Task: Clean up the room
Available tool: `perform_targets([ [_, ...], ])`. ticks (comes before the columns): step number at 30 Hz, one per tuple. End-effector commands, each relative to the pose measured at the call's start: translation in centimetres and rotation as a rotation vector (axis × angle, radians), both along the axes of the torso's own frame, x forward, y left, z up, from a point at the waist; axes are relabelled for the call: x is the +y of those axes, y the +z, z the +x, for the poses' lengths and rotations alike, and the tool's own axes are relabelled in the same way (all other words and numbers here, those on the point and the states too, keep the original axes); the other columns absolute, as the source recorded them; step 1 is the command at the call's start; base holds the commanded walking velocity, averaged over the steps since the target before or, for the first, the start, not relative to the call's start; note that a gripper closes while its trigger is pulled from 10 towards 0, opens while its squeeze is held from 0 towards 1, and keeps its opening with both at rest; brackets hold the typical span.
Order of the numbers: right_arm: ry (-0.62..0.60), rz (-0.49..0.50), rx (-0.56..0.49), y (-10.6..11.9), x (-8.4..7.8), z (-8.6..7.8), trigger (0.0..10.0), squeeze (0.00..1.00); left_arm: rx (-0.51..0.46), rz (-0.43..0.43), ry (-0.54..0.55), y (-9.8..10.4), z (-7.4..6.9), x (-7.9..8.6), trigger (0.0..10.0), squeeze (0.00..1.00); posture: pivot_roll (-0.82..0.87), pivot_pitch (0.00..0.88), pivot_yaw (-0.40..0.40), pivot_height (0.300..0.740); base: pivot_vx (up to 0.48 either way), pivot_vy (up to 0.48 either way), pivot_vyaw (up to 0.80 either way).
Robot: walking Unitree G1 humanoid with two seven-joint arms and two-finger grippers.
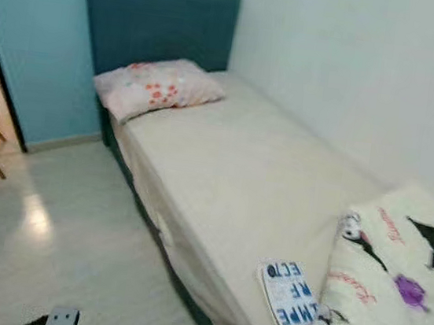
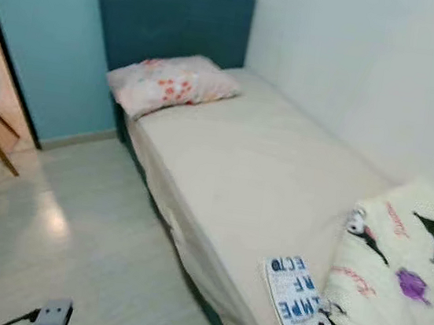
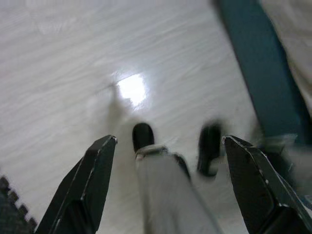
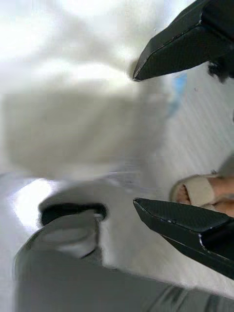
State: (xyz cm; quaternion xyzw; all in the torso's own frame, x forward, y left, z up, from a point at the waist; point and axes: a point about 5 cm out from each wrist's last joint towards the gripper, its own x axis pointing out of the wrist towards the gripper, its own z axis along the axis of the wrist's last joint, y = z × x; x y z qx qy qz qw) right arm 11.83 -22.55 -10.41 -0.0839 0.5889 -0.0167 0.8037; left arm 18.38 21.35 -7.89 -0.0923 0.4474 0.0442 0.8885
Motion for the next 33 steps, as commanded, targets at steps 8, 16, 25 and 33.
perform_targets([
  [8, -0.019, 0.001, -0.031, 0.2, 0.9, 1.1, 10.0, 0.00, -0.100, -0.035, -0.058, 1.3, 2.8, -1.8, 10.0, 0.00, -0.09, 0.000, -0.009, 0.740, -0.062, 0.000, -0.72],
  [16, -0.043, 0.002, -0.054, 0.4, 0.6, 1.7, 10.0, 0.00, -0.163, -0.065, -0.062, 1.9, 3.8, -2.6, 10.0, 0.00, -0.09, 0.000, -0.010, 0.740, 0.000, 0.000, -0.72],
  [25, -0.059, 0.004, -0.072, 0.5, 0.5, 1.9, 10.0, 0.00, -0.199, -0.074, -0.074, 2.1, 4.2, -3.0, 10.0, 0.00, -0.09, 0.000, -0.007, 0.740, 0.000, 0.000, -0.72],
  [33, -0.199, 0.024, -0.255, 2.3, -0.5, 5.7, 10.0, 0.00, -0.321, -0.131, -0.098, 3.9, 6.4, -3.3, 10.0, 0.00, -0.10, 0.000, -0.003, 0.740, 0.000, 0.000, -0.72],
])
